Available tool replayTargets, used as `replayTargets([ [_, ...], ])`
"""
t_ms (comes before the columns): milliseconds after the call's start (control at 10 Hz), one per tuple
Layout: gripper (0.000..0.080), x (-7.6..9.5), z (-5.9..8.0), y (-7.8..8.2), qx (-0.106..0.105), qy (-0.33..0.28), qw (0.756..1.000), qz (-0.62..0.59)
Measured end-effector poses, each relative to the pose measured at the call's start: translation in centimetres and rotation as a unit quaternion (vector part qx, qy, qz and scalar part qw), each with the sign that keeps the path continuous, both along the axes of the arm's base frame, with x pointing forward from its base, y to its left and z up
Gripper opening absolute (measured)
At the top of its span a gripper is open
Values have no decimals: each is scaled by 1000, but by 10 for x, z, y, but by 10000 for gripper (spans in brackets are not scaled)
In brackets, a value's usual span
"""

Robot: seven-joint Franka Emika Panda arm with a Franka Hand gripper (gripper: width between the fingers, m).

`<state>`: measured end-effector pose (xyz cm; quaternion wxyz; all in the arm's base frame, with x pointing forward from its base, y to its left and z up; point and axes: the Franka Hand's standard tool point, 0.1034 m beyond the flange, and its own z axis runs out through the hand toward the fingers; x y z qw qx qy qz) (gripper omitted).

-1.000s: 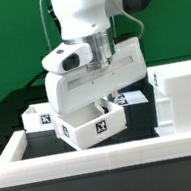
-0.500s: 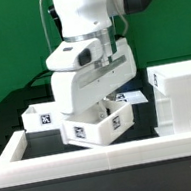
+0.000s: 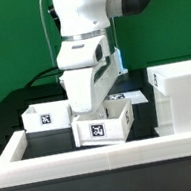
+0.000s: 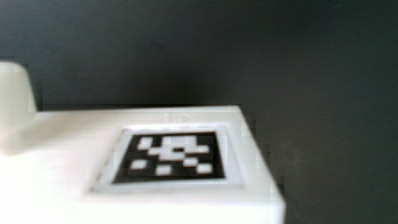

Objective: Assemble drawer

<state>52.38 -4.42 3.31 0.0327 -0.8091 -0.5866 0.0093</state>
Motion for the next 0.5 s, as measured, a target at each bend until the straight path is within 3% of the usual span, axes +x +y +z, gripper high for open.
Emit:
replayTargets([
  [300, 41, 9, -7, 11, -16, -19, 996, 91],
  [500, 41, 8, -8, 7, -17, -19, 996, 86],
])
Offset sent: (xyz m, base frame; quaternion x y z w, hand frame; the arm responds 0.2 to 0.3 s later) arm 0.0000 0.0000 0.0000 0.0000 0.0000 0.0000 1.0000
